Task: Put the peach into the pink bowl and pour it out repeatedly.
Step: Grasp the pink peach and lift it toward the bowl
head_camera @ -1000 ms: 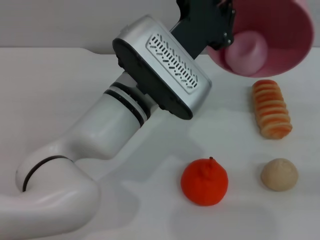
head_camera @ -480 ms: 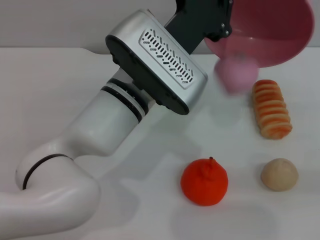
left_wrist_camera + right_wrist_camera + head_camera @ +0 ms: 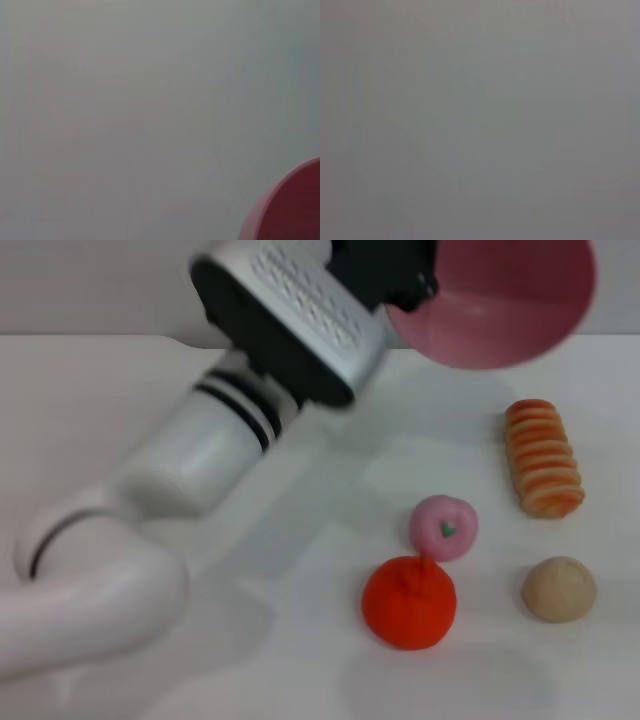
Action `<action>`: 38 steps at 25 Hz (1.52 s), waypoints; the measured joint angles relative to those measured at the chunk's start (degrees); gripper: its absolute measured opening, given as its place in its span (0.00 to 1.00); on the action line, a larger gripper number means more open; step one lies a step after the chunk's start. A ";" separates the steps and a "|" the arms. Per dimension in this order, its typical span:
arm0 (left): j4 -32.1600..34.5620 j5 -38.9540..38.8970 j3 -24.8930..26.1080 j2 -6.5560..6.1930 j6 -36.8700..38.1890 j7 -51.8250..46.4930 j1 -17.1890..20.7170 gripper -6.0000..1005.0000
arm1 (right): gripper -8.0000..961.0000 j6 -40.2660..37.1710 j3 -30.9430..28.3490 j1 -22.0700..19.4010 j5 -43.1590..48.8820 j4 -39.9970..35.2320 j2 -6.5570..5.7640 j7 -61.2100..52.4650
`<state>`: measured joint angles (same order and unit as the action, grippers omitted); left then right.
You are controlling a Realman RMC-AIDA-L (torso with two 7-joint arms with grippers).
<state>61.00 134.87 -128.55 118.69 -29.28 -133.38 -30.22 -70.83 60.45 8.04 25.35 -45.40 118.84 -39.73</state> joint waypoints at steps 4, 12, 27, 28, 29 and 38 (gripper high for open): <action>2.93 -0.01 11.70 -0.23 21.50 -5.90 -2.82 0.14 | 0.45 0.00 0.82 -0.20 3.10 -1.01 -0.02 -2.21; -3.10 1.23 40.72 -0.47 67.07 -11.06 -17.68 0.14 | 0.45 -0.73 0.73 -1.38 31.30 -15.49 -0.38 -28.80; -4.04 9.58 57.74 -1.33 83.75 -10.73 -18.98 0.14 | 0.45 -22.79 1.43 10.22 97.09 -49.00 -0.31 -85.84; -4.08 9.60 57.60 -1.32 83.84 -10.72 -18.73 0.14 | 0.45 -22.63 2.57 11.76 101.34 -48.34 -0.20 -88.19; -4.10 9.61 57.54 -1.31 83.93 -10.72 -18.63 0.14 | 0.45 -22.21 3.20 12.78 103.59 -47.20 -0.17 -89.10; -4.24 9.54 55.55 -1.00 84.29 -10.69 -17.46 0.15 | 0.45 -11.09 9.47 20.06 112.15 -30.24 -0.04 -91.88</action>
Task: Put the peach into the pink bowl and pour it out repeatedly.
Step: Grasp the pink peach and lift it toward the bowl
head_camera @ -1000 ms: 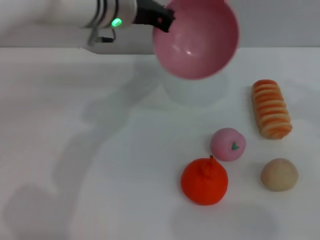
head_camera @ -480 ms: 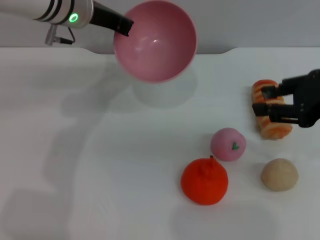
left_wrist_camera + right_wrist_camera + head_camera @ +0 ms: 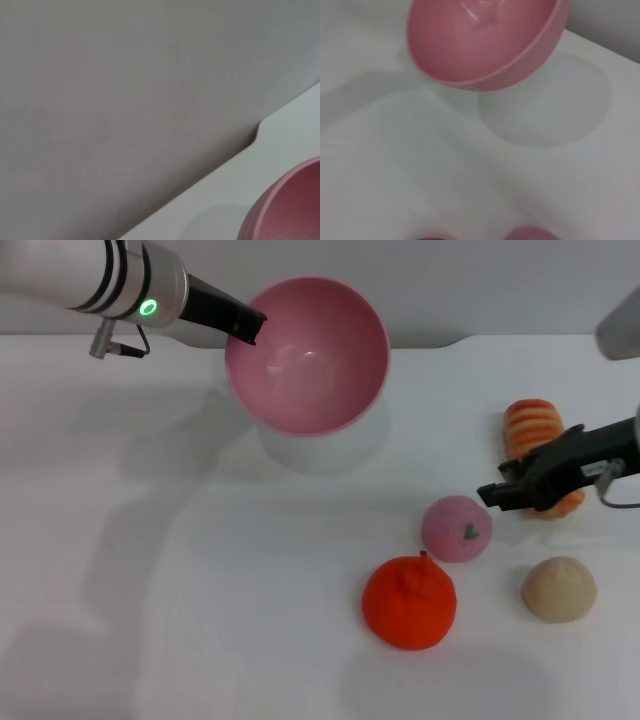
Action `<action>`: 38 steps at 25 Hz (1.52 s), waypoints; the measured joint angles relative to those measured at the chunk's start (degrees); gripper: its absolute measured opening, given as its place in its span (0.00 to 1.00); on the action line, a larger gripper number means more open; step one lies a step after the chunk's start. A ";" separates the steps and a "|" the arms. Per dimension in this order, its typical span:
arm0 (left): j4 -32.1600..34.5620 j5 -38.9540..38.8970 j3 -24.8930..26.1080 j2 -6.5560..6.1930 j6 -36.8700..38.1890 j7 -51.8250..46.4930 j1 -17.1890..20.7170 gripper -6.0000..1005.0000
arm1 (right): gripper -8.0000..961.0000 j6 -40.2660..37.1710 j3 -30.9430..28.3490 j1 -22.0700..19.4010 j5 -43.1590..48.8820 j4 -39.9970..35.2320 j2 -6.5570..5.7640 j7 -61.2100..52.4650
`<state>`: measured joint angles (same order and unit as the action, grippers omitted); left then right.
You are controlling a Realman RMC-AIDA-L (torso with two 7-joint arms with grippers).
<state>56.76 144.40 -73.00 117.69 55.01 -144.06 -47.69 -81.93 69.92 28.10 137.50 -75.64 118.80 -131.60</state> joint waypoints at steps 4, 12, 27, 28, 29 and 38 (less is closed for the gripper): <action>0.26 -0.24 -1.13 0.11 0.29 -0.10 0.34 0.15 | 0.45 3.68 1.42 1.65 0.18 4.63 -0.04 -0.11; 0.46 -0.43 -2.10 0.17 0.80 -0.35 0.81 0.15 | 0.41 11.60 4.71 3.86 0.33 13.21 0.03 -0.23; 0.46 -0.53 -2.98 0.17 0.33 0.03 1.81 0.15 | 0.32 15.47 8.96 6.44 -0.11 19.88 0.23 -0.45; 0.46 -0.53 -3.09 0.17 0.32 0.04 1.86 0.15 | 0.32 15.48 9.08 6.34 -0.15 19.68 0.25 -0.45; 0.46 -0.53 -3.19 0.17 0.31 0.06 1.87 0.15 | 0.31 15.49 9.17 6.26 -0.17 19.47 0.27 -0.45; 0.45 -0.53 -3.47 0.22 0.26 0.10 2.03 0.15 | 0.08 10.27 9.42 2.38 -2.74 8.11 0.09 -1.81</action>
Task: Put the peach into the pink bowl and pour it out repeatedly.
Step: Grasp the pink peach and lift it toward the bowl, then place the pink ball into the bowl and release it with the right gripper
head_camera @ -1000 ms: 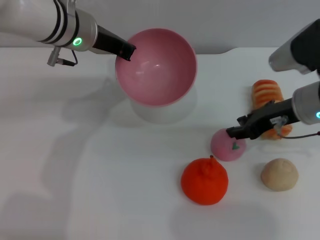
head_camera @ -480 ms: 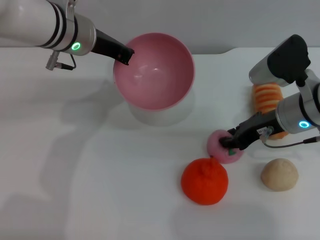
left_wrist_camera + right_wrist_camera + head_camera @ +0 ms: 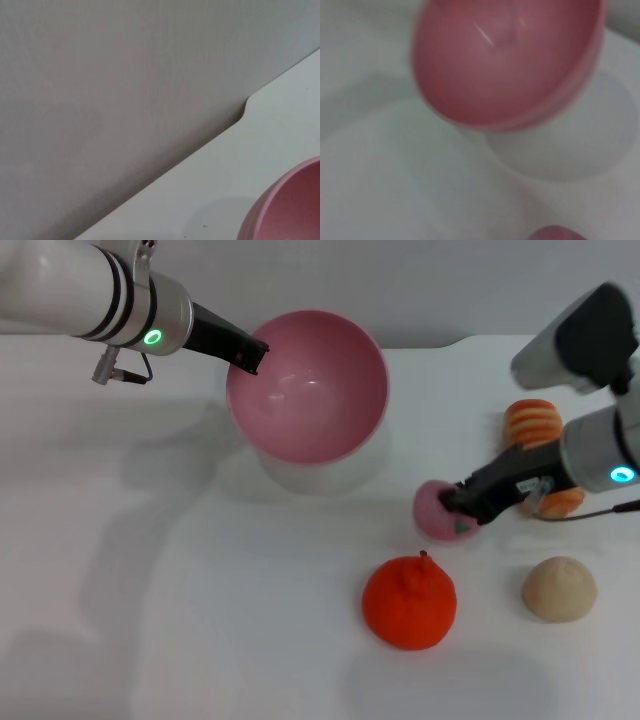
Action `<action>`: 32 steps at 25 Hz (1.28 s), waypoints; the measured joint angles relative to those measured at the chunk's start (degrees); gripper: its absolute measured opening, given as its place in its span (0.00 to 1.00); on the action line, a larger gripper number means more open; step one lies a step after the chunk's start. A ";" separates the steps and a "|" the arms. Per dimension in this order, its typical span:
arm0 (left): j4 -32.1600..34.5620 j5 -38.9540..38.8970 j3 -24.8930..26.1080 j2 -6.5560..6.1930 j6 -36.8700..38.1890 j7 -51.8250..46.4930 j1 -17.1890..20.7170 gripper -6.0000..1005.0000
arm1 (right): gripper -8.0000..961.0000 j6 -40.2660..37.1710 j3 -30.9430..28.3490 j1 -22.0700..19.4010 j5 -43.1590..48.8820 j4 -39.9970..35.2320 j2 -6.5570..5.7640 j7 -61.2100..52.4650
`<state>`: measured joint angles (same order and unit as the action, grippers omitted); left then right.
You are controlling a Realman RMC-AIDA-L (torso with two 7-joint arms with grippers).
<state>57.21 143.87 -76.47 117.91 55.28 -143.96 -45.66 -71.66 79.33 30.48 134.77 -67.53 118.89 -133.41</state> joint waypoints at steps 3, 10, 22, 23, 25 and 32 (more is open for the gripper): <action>-0.12 0.00 -0.06 0.02 -0.01 0.00 0.00 0.16 | 0.07 -4.94 -0.58 -2.51 -1.55 -9.35 -0.14 -0.76; -0.46 -0.11 -0.56 0.09 0.07 -0.02 -0.01 0.16 | 0.04 -12.45 -2.72 -6.52 -1.98 -31.73 0.06 -3.61; -0.17 -4.03 -8.06 0.37 0.61 -0.79 0.39 0.16 | 0.05 -6.11 -2.28 -4.09 -2.89 -33.56 -0.07 -3.68; -0.08 -4.45 -8.47 0.39 0.67 -0.82 0.39 0.16 | 0.05 -5.22 -1.92 -3.77 -2.86 -32.44 -0.11 -3.26; -0.05 -4.97 -8.97 0.39 0.93 -0.81 0.39 0.16 | 0.05 -3.51 -1.15 -3.10 -2.87 -29.77 -0.10 -2.31; 0.06 -6.07 -9.82 0.46 1.50 -0.42 -0.05 0.16 | 0.13 -0.57 0.38 -1.81 -2.96 -24.61 -0.07 -0.34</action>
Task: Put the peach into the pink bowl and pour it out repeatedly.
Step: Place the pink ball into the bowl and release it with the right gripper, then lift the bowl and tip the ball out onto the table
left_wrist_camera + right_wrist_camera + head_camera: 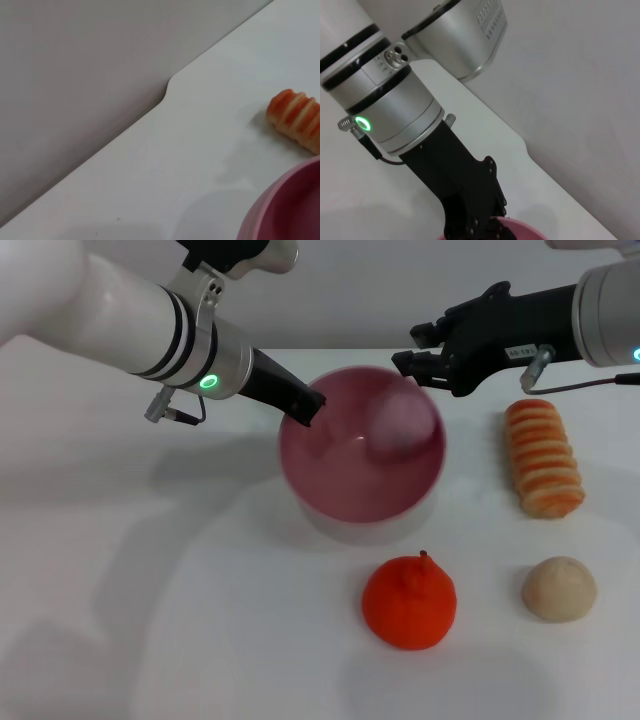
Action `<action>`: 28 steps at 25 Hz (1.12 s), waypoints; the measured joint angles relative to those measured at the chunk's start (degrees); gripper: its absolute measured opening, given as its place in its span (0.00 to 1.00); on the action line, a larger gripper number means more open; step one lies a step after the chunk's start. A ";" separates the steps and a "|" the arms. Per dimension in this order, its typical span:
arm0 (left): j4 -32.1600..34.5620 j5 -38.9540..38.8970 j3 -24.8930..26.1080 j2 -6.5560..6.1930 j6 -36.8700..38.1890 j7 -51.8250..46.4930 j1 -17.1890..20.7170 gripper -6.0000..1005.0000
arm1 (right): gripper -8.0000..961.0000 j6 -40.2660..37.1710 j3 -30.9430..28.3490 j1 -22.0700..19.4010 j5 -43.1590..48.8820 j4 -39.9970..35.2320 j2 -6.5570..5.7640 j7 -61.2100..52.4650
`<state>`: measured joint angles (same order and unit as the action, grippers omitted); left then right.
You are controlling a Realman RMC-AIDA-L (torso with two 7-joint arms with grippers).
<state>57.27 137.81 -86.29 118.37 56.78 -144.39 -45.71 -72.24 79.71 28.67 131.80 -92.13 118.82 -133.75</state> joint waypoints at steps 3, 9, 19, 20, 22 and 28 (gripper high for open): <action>0.02 -0.10 -0.01 0.02 0.05 0.12 -0.04 0.16 | 0.20 0.47 -0.01 -0.21 0.00 0.12 0.02 0.13; 0.49 -0.14 -0.35 0.06 -1.15 0.88 0.05 0.16 | 0.44 3.61 -0.69 -2.42 -0.78 -0.56 0.10 0.19; 4.14 -2.26 -10.51 0.14 -15.39 4.73 3.33 0.17 | 0.43 2.94 -10.52 -16.74 -39.57 4.05 -0.04 29.49; 4.71 -2.27 -12.07 0.14 -17.61 4.77 3.75 0.17 | 0.43 1.41 -11.54 -18.32 -44.08 5.36 -0.03 34.71; 6.94 -2.30 -16.32 0.14 -23.49 5.10 5.18 0.17 | 0.43 -1.93 -13.39 -21.38 -52.04 8.43 0.08 45.11; 9.75 -1.88 -27.82 0.11 -46.93 8.97 9.45 0.17 | 0.42 -11.94 -20.45 -28.06 -69.71 21.41 0.02 66.47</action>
<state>67.02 135.92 -114.11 118.47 9.85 -135.41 -36.26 -84.18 59.26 0.61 62.10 -70.72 118.84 -67.28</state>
